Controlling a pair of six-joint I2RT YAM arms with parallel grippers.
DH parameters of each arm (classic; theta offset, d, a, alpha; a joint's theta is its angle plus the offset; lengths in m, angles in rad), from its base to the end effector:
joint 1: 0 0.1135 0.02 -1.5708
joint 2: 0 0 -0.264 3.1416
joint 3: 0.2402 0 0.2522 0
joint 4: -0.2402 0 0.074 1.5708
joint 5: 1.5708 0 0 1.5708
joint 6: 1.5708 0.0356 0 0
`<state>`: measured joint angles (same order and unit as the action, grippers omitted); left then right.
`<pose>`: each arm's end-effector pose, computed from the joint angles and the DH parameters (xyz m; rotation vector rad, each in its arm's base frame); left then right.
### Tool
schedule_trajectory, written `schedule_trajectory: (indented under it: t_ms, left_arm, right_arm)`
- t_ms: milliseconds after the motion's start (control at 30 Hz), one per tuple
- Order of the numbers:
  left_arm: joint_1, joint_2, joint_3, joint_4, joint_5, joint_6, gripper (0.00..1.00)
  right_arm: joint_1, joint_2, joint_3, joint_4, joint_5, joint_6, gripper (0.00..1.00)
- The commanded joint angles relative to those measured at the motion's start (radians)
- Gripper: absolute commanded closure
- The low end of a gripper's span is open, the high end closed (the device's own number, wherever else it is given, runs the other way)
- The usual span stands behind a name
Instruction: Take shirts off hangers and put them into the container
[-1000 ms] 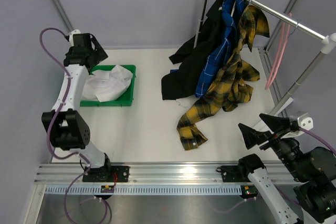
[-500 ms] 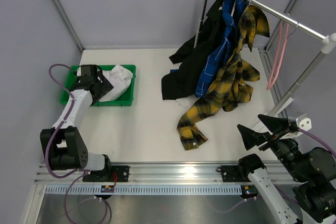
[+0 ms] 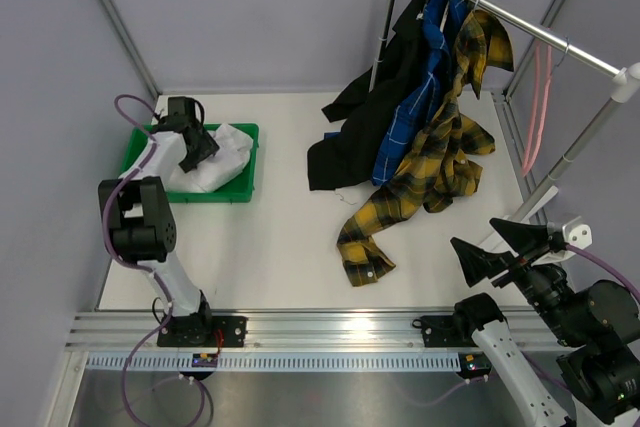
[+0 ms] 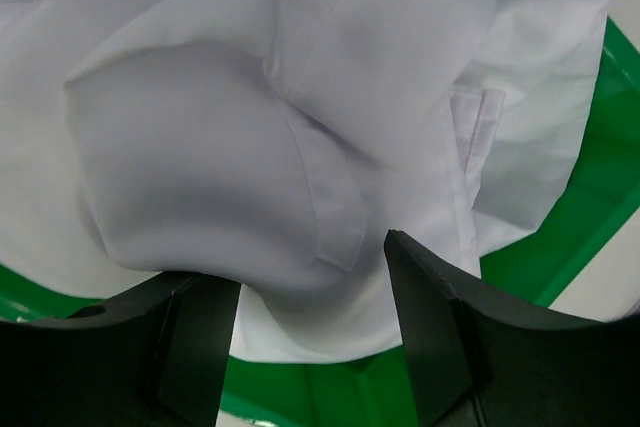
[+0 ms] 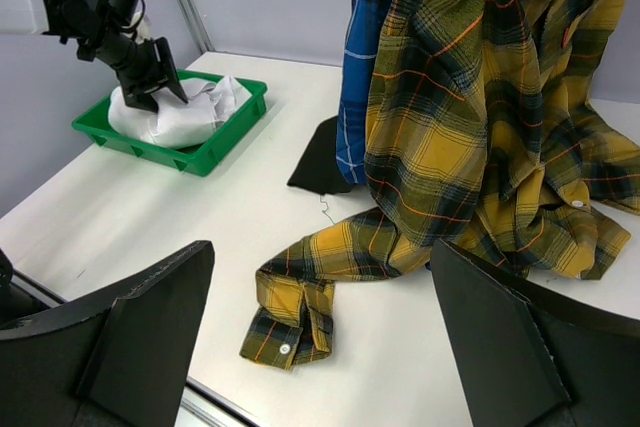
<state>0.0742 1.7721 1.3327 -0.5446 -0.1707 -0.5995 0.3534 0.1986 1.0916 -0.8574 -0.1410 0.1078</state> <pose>0.3789 0.0342 0.2314 -0.8988 2.3685 0.0106 -0.0231 -0.0032 0.3979 -0.3025 1.5249 0.4738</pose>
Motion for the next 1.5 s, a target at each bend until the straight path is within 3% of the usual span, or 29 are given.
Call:
schedule_trajectory:
  t_ms: [0,267,467,567,833,1033,1400,1467]
  left_arm:
    - [0.006,0.096,0.098,0.002,-0.013,0.032,0.37]
    - [0.022,0.291,0.152,-0.048,0.045,0.038,0.36]
    - [0.029,0.221,0.157,-0.08,0.053,0.046,0.24]
    - [0.03,0.132,0.18,-0.112,0.063,0.056,0.15]
    - [0.029,-0.141,0.189,-0.17,0.083,0.099,0.03]
    - [0.029,-0.307,0.151,-0.219,0.131,0.153,0.01]
    - [0.016,-0.914,-0.052,-0.196,0.165,0.254,0.01]
    - [-0.008,-0.992,-0.087,-0.19,0.113,0.264,0.01]
  right_arm:
    - [0.01,0.024,-0.006,0.023,-0.014,-0.028,0.0]
    - [0.01,0.033,-0.001,0.02,-0.008,-0.028,0.01]
    - [0.01,0.033,0.01,0.017,-0.014,-0.022,0.01]
    - [0.01,0.032,0.017,0.014,-0.02,-0.017,0.0]
    - [0.01,0.019,0.025,0.011,-0.019,-0.007,0.0]
    - [0.01,0.032,0.031,0.004,-0.002,0.003,0.0]
    - [0.01,0.081,0.062,0.008,0.046,0.006,0.01]
    - [0.01,0.091,0.079,0.005,0.072,0.007,0.0]
